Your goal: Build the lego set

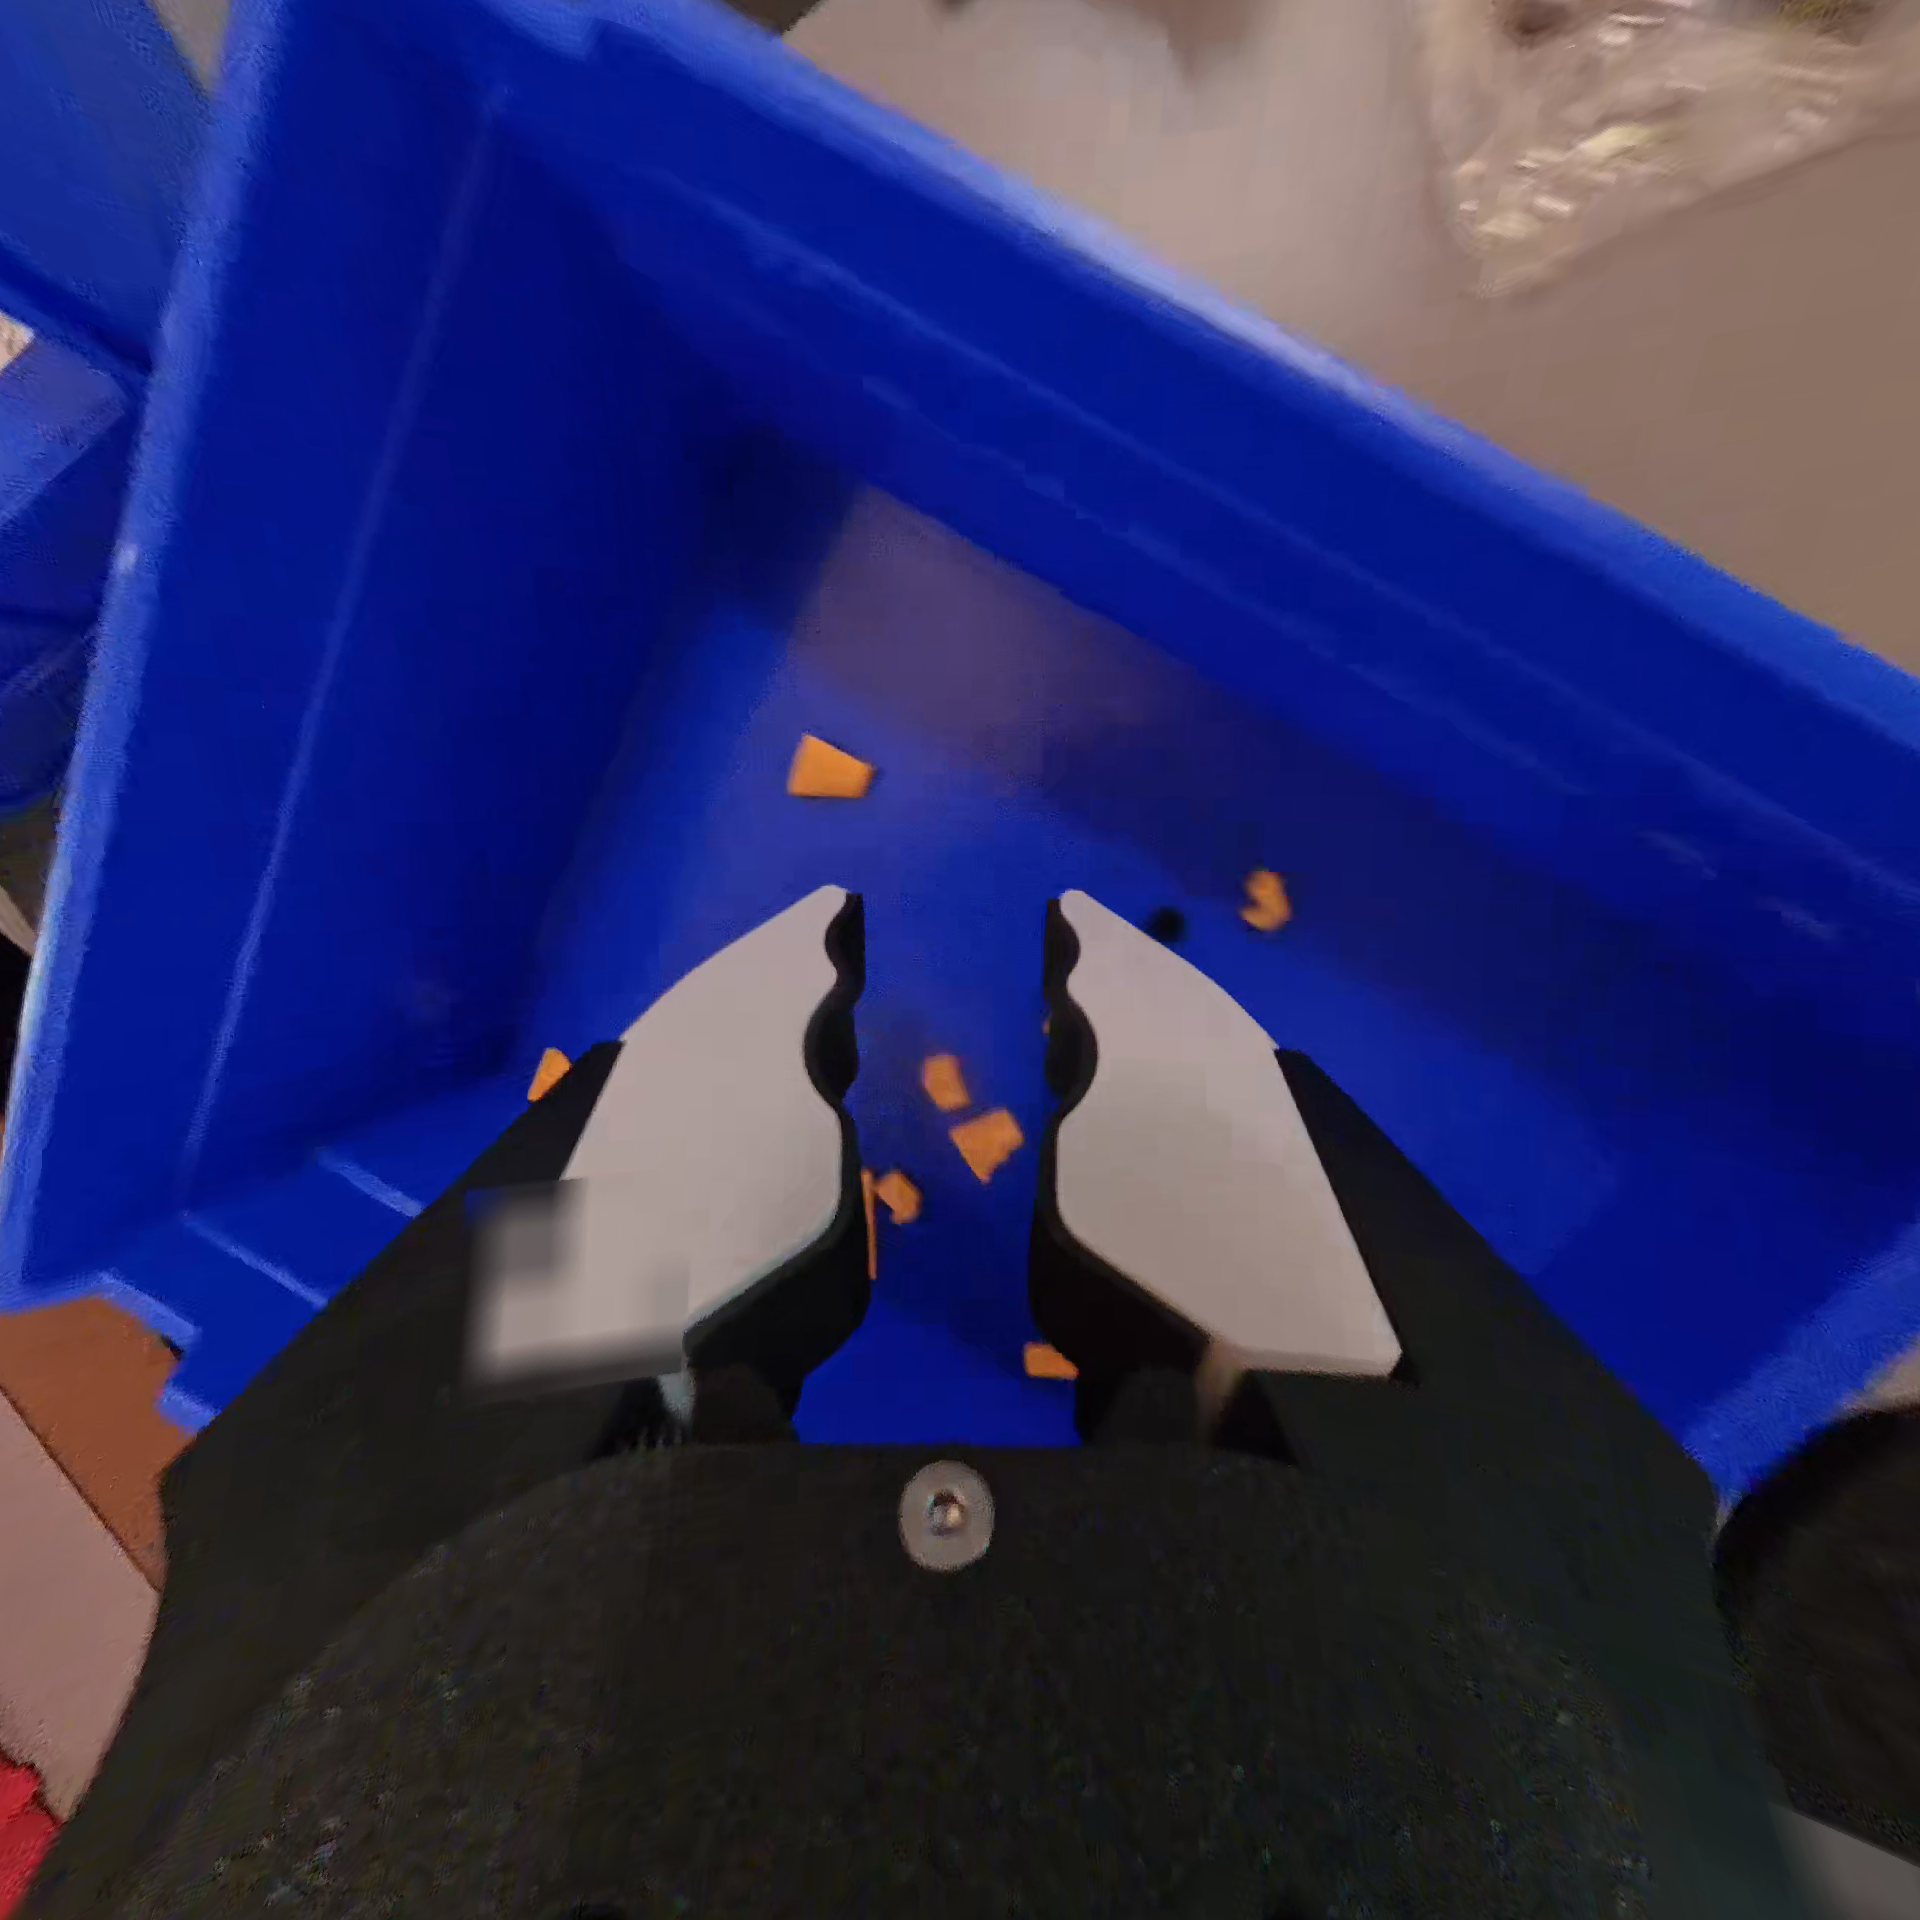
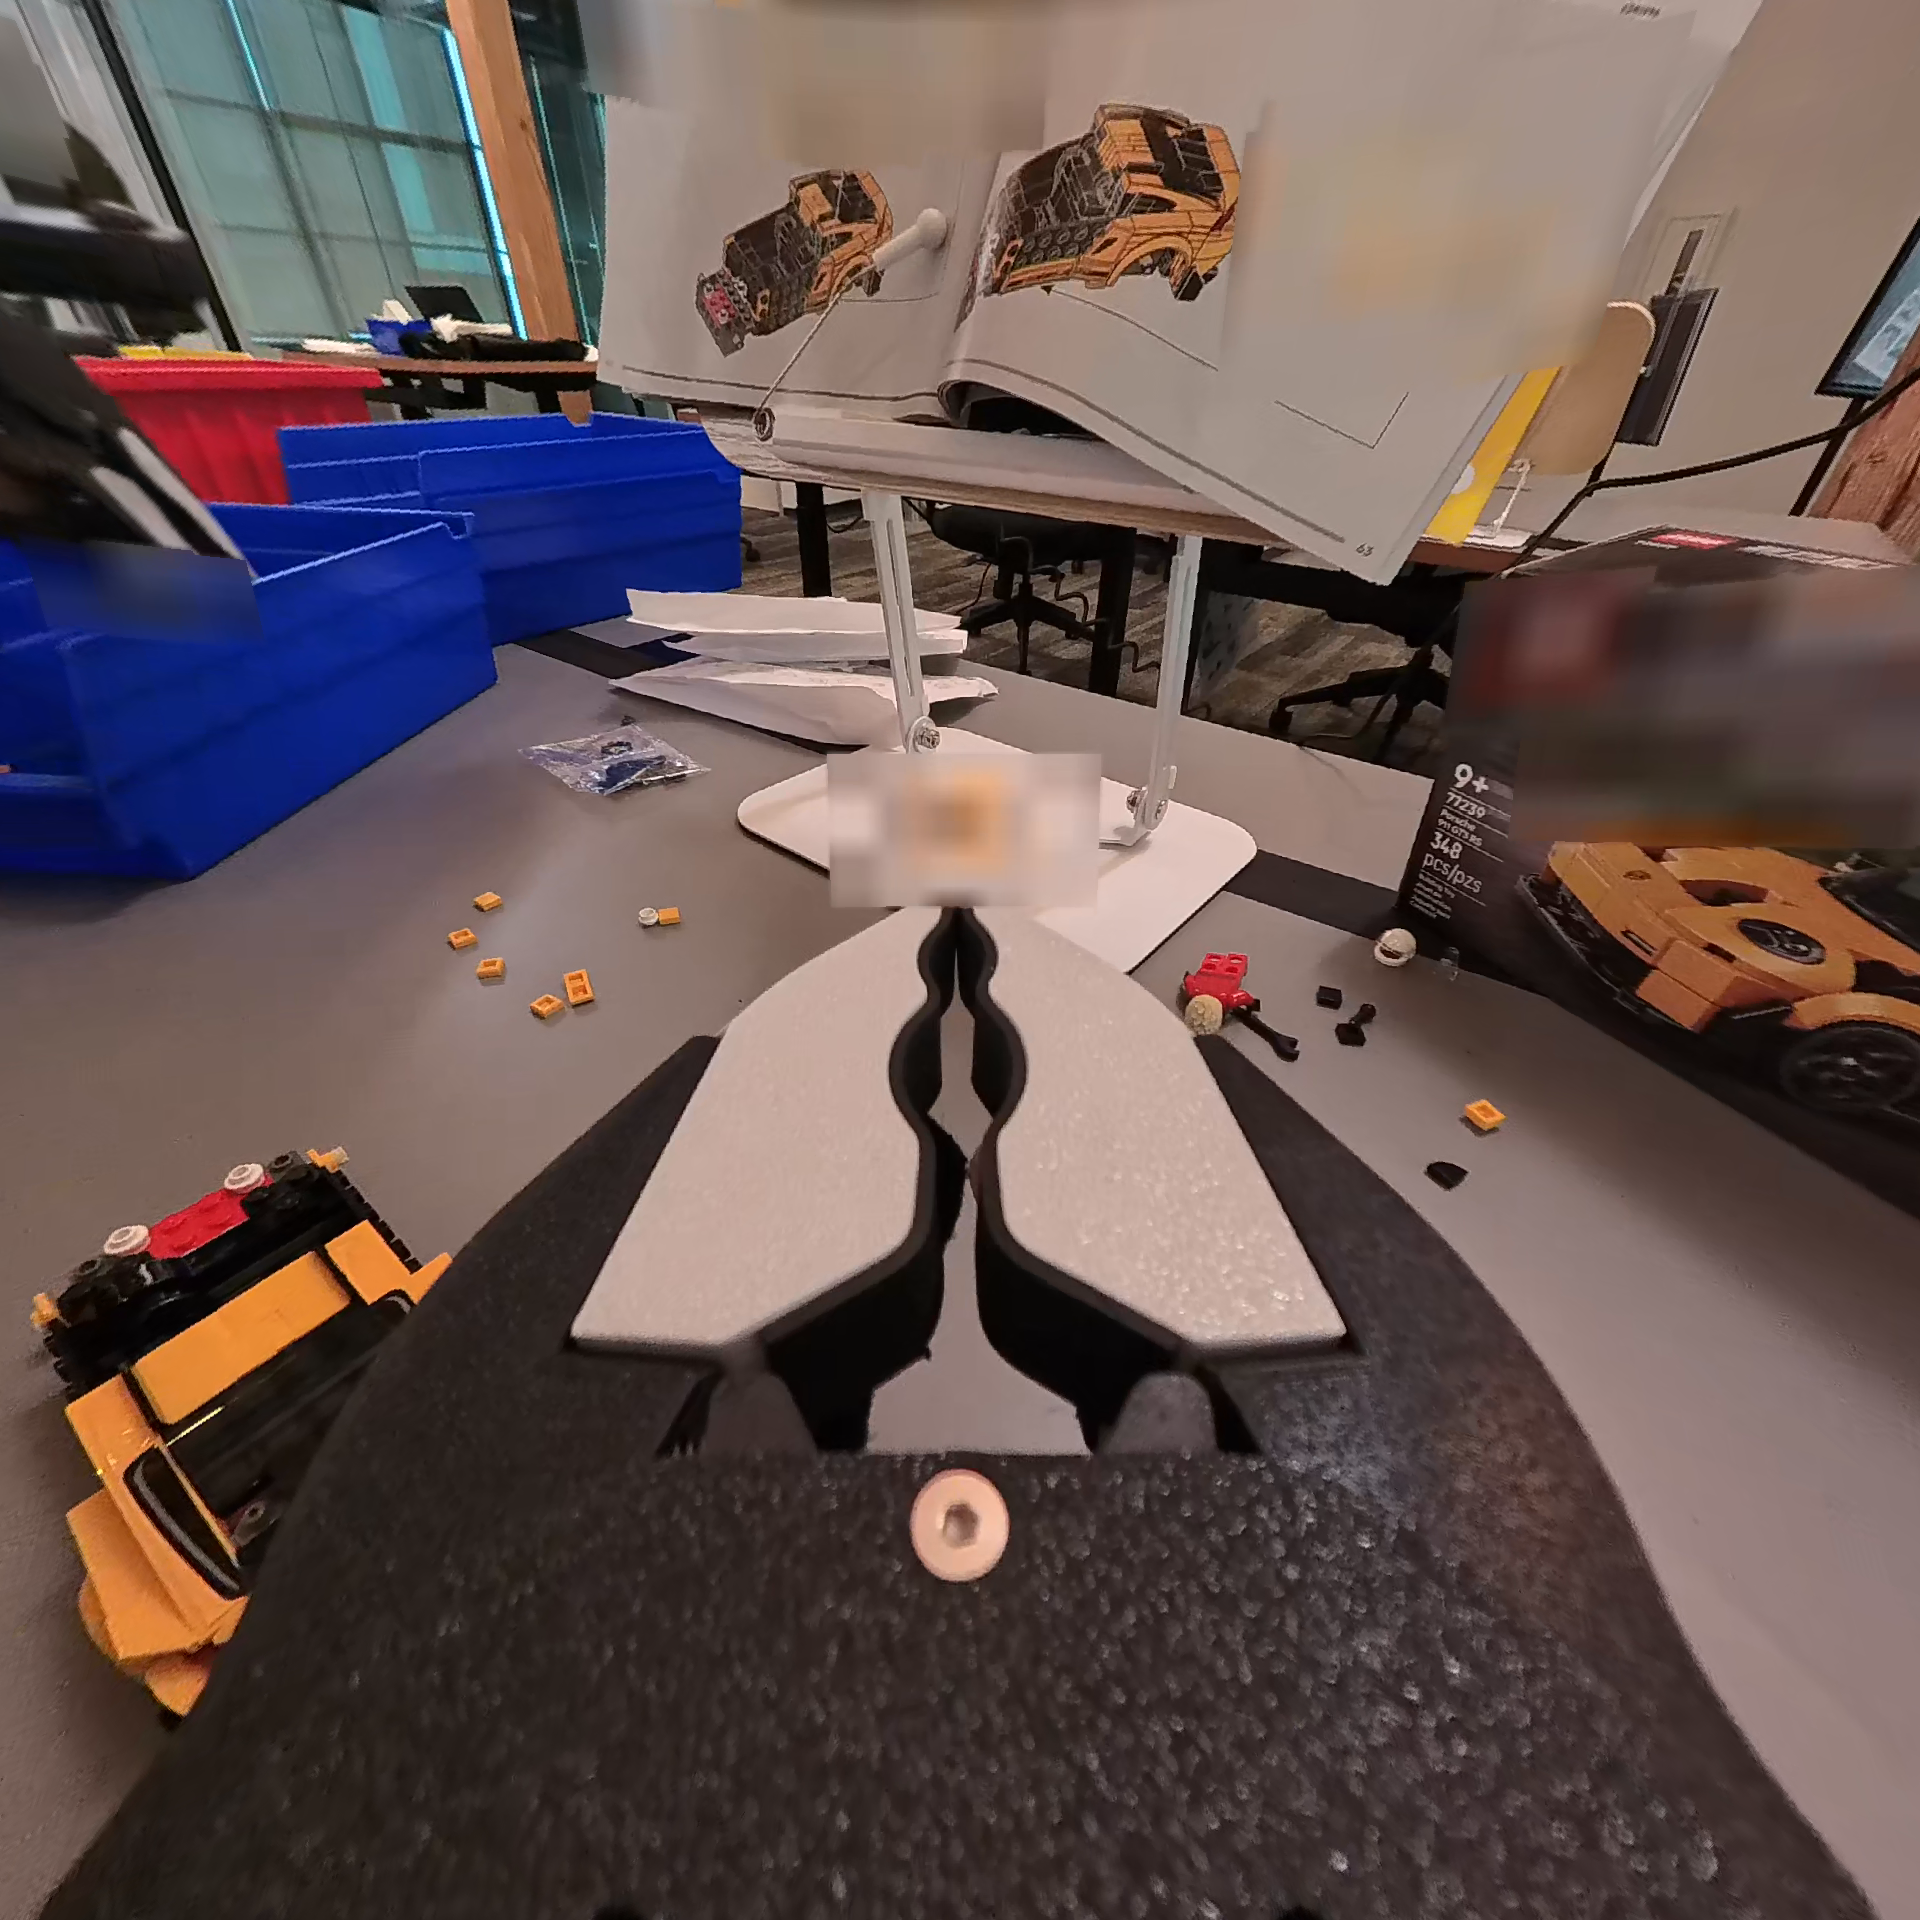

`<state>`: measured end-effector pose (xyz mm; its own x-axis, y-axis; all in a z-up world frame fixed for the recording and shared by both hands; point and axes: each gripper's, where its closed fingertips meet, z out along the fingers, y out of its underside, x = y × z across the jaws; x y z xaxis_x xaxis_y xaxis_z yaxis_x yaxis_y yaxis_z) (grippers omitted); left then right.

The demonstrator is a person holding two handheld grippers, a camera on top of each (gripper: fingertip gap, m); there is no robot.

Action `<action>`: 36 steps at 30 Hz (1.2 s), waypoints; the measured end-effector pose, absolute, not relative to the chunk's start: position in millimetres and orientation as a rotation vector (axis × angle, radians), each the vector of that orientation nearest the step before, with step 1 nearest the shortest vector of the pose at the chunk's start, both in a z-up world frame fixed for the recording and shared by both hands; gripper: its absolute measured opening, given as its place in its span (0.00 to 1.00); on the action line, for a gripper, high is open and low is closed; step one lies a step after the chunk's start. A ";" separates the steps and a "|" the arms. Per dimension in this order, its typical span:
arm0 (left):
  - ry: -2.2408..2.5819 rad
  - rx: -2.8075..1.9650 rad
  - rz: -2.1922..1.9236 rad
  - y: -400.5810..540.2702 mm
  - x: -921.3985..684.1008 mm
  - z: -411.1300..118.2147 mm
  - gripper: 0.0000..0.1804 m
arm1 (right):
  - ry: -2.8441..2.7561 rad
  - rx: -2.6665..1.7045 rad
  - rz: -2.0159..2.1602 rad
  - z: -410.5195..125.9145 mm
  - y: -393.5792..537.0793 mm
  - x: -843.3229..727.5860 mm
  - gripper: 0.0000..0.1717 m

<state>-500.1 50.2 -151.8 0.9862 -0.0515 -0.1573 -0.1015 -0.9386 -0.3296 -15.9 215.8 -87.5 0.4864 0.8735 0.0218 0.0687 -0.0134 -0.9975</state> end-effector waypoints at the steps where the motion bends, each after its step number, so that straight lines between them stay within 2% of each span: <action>1: 0.061 -2.823 0.197 55.6 -512.5 -158.6 0.18 | -0.872 -1.454 0.787 -86.9 216.1 -15.2 0.00; 7: 0.090 -2.930 0.034 70.3 -536.0 -198.6 0.20 | -0.853 -1.457 0.789 -85.4 218.9 -11.7 0.00; 11: 0.140 -2.912 -0.036 75.9 -533.8 -204.1 0.11 | -0.853 -1.459 0.797 -85.9 219.0 -12.0 0.00; 15: 0.217 -2.937 -0.027 68.6 -526.5 -199.4 0.10 | -0.846 -1.455 0.802 -84.0 219.0 -11.2 0.00; 18: 0.297 -2.826 0.020 74.9 -504.3 -168.4 0.10 | -0.842 -1.447 0.809 -81.4 218.3 -10.6 0.00; 23: 0.463 -2.537 0.129 92.5 -430.7 -82.1 0.10 | -0.842 -1.433 0.825 -77.3 215.4 -11.0 0.00; 26: 0.642 -2.441 0.081 95.1 -354.4 -58.8 0.10 | -0.841 -1.420 0.829 -73.9 212.9 -10.8 0.00; 30: 0.860 -2.385 -0.044 92.3 -249.1 -73.4 0.10 | -0.842 -1.400 0.816 -69.7 210.8 -9.2 0.00; 36: 1.014 -2.437 -0.182 92.9 -155.9 -147.6 0.10 | -0.838 -1.395 0.815 -68.2 210.8 -7.1 0.00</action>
<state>-155.9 92.9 -147.6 0.7149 -0.6964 -0.0630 -0.6310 -0.6036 -0.4873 -7.1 210.8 -68.2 0.4860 0.8738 0.0182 0.0062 0.0173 -0.9998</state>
